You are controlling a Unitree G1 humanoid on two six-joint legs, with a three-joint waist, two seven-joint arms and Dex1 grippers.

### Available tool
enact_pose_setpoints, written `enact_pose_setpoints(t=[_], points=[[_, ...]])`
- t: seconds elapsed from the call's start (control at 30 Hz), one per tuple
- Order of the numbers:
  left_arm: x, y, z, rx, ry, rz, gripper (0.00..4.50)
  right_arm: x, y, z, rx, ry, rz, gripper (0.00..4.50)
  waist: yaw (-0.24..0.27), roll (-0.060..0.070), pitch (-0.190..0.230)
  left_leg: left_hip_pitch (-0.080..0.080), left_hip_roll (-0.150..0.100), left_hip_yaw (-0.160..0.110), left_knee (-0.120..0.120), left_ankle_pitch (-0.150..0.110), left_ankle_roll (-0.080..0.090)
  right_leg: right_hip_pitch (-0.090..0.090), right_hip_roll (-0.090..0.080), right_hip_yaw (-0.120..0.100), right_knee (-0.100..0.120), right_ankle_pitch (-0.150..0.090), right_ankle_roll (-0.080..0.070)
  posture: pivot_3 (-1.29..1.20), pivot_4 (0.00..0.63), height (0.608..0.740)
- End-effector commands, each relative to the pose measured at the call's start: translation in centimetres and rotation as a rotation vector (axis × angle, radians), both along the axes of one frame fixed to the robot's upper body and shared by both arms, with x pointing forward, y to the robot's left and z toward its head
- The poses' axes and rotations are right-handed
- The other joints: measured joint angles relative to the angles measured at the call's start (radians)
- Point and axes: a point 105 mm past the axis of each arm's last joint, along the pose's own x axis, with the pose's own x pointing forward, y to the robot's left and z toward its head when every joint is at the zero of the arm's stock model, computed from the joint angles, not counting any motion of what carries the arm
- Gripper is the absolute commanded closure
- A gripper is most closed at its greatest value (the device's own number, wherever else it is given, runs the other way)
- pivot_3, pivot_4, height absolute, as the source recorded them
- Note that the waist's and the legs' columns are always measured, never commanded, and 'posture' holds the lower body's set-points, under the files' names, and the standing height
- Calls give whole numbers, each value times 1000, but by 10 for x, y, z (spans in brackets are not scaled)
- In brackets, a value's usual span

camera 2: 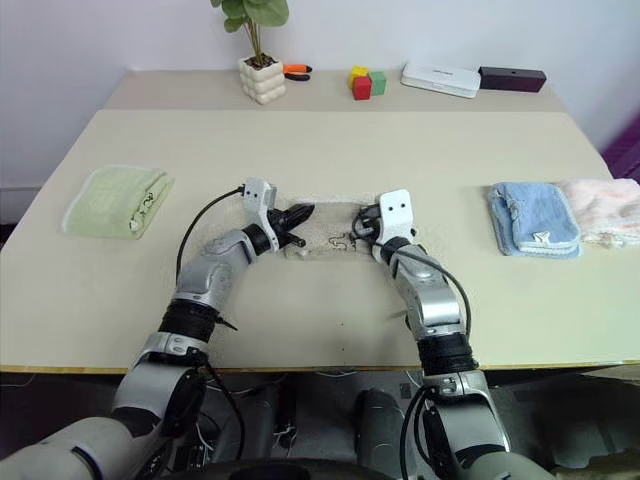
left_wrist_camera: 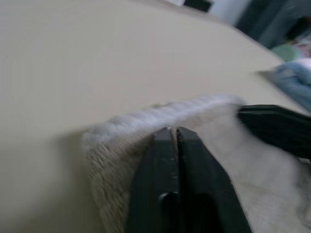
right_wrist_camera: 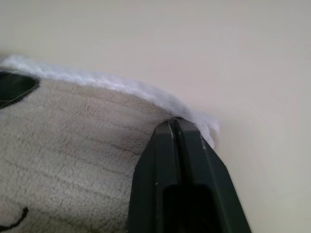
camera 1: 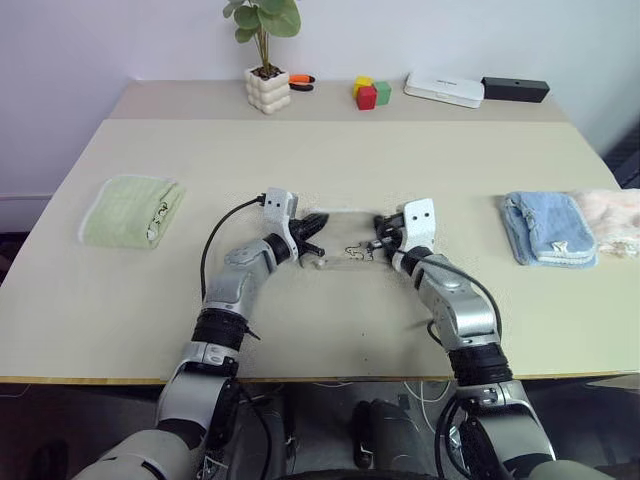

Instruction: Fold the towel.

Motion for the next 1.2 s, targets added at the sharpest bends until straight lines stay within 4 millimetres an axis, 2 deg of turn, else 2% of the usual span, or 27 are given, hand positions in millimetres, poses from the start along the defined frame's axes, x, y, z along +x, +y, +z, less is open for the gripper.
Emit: enact_pose_setpoints(t=[0.03,0.13,0.2,0.23,0.33,0.47,0.6,0.7,0.8,0.93,1.07,1.17,1.2], points=[[-2,6,40,-22,-133,-13,2631,2,-19,48,57,-101,11,2742,1,0,0,-1,0,0,0,0,0,0,0,0,0,0,0,0,150,740],[-5,20,52,-25,-165,-34,1057,0,-31,68,77,-102,47,1195,-4,1,0,0,0,0,-1,0,0,-1,0,0,0,0,0,0,150,740],[-9,30,58,-20,-192,-54,115,-1,-43,74,92,-72,45,225,-7,1,0,0,0,0,-2,0,0,-2,0,0,0,0,0,0,150,740],[-9,35,59,-4,-208,-56,14,-1,-49,76,99,-57,43,60,-10,1,0,0,0,0,-2,0,0,-2,0,0,0,0,0,0,150,740],[-20,47,65,6,-238,-127,14,-3,-55,81,323,50,61,60,-18,1,1,0,0,1,-3,0,0,-2,0,0,0,0,0,0,150,740],[-49,67,67,65,-287,-325,14,-26,-26,65,322,245,258,60,-25,2,1,0,1,2,-4,0,0,-3,0,0,0,0,0,0,150,740],[-59,82,81,41,-300,-390,14,-28,-24,39,255,349,218,60,-19,2,1,0,1,2,-6,0,0,-5,0,1,0,0,-1,0,150,740],[-61,89,83,100,-344,-387,14,-31,-13,23,250,420,224,60,-18,2,1,-1,0,2,-5,0,0,-4,0,1,-1,0,-1,0,150,740],[-64,90,82,146,-370,-388,14,-29,-6,21,258,429,228,60,-20,2,1,-1,0,2,-5,0,0,-4,0,2,-1,0,-1,0,150,740],[-65,87,78,115,-349,-380,14,-28,-5,1,252,495,218,60,-21,2,1,-1,0,3,-6,0,0,-4,0,2,-1,0,-1,0,150,740],[-69,77,77,91,-358,-379,14,-28,13,5,384,530,283,60,-22,2,1,1,1,3,-5,0,0,-3,0,2,-1,0,-1,0,150,740],[-70,75,77,85,-358,-373,0,-25,21,6,459,556,299,844,-28,2,1,1,1,3,-5,0,-1,-3,1,2,-1,1,-1,0,150,740],[-69,75,77,85,-358,-367,0,-25,24,6,473,565,313,1397,-28,2,1,1,1,3,-6,0,-1,-4,1,2,-1,1,-1,0,150,740]])
